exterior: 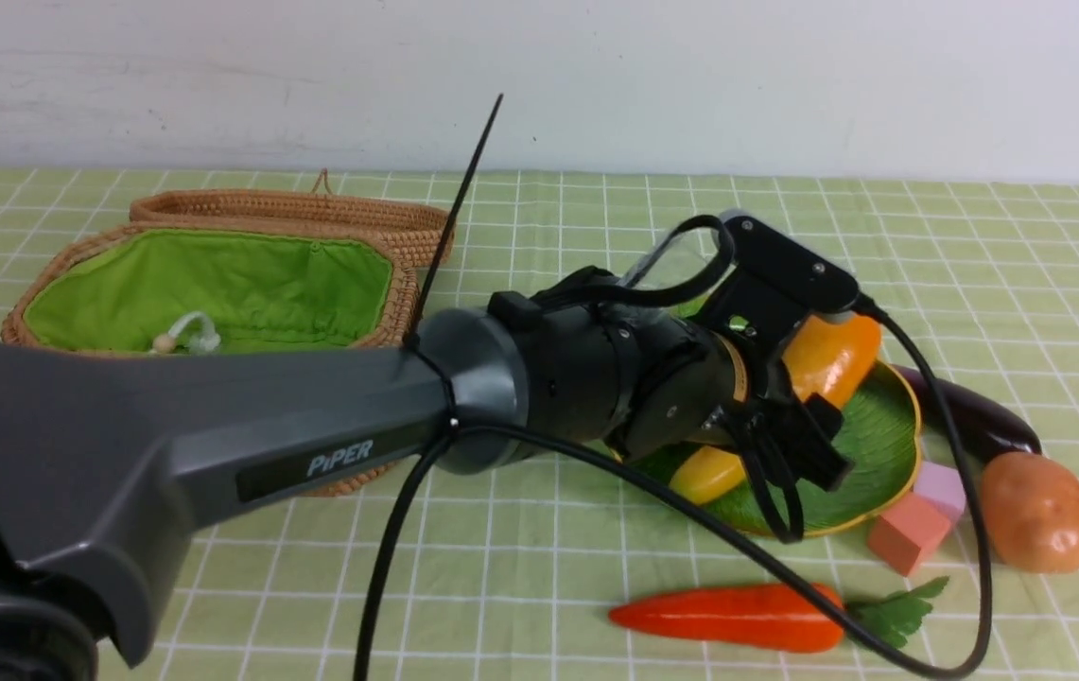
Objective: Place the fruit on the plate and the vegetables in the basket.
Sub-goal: Grab the mango with your left arm and place it on the right plate, then use the right arm to grab a carrot and put it into the left basket
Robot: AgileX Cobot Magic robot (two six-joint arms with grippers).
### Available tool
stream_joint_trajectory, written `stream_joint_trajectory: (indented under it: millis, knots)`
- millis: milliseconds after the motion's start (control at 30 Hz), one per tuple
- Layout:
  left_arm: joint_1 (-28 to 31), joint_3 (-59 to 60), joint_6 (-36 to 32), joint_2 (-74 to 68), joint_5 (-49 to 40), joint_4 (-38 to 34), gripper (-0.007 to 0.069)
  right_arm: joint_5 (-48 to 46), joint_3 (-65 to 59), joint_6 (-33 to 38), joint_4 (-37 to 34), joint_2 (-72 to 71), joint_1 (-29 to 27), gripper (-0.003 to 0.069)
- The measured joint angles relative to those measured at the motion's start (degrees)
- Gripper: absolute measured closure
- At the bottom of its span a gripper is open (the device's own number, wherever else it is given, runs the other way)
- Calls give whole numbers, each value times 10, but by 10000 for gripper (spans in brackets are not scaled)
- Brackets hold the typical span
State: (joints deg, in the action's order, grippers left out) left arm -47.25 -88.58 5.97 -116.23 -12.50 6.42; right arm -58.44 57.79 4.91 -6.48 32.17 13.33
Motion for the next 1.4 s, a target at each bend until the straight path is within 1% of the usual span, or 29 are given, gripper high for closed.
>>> stream_joint_trajectory:
  millis: [133,233,433,600,633,700,767,800,867,900,933,967,1000,1067,1100,1200,1233,1333,1367,1400]
  knots:
    - [0,0,0,0,3,-1,43,-3,0,0,0,0,0,522]
    - [0,0,0,0,3,-2,31,-4,0,0,0,0,0,520]
    - [0,0,0,6,-2,-2,34,-4,0,0,0,0,0,520]
    - [0,1,0,50,-38,-2,64,-4,0,0,0,0,0,520]
    - [0,1,1,64,-53,-3,80,-4,0,0,0,0,0,520]
    - [0,1,10,95,-91,-7,139,-4,0,0,0,0,0,520]
    - [0,1,27,122,-128,-12,214,-4,0,0,-1,1,0,520]
    - [0,1,48,143,-157,-17,301,-6,0,0,-2,2,0,520]
    - [0,1,74,181,-206,-21,453,-15,0,0,-7,11,0,520]
    - [0,1,77,197,-226,-23,502,-18,0,0,-11,16,0,520]
    - [0,1,79,216,-250,-23,573,-24,0,4,-16,26,0,520]
    - [0,1,80,236,-274,-24,619,-31,0,12,-23,38,0,520]
    - [0,1,80,256,-297,-24,638,-37,0,20,-34,52,0,520]
    - [0,2,80,281,-318,-25,638,-40,0,32,-47,70,0,519]
    - [0,8,82,303,-339,-26,638,-41,0,46,-65,86,0,519]
    - [0,65,79,398,-379,-29,638,-39,0,91,-116,148,0,519]
    - [0,70,79,410,-381,-30,638,-39,0,96,-119,155,0,519]
    - [0,175,76,521,-387,-48,638,-39,1,146,-171,216,10,519]
    - [0,188,75,541,-387,-52,638,-39,2,157,-175,226,15,519]
    - [0,226,70,576,-387,-64,638,-39,6,182,-184,244,29,519]
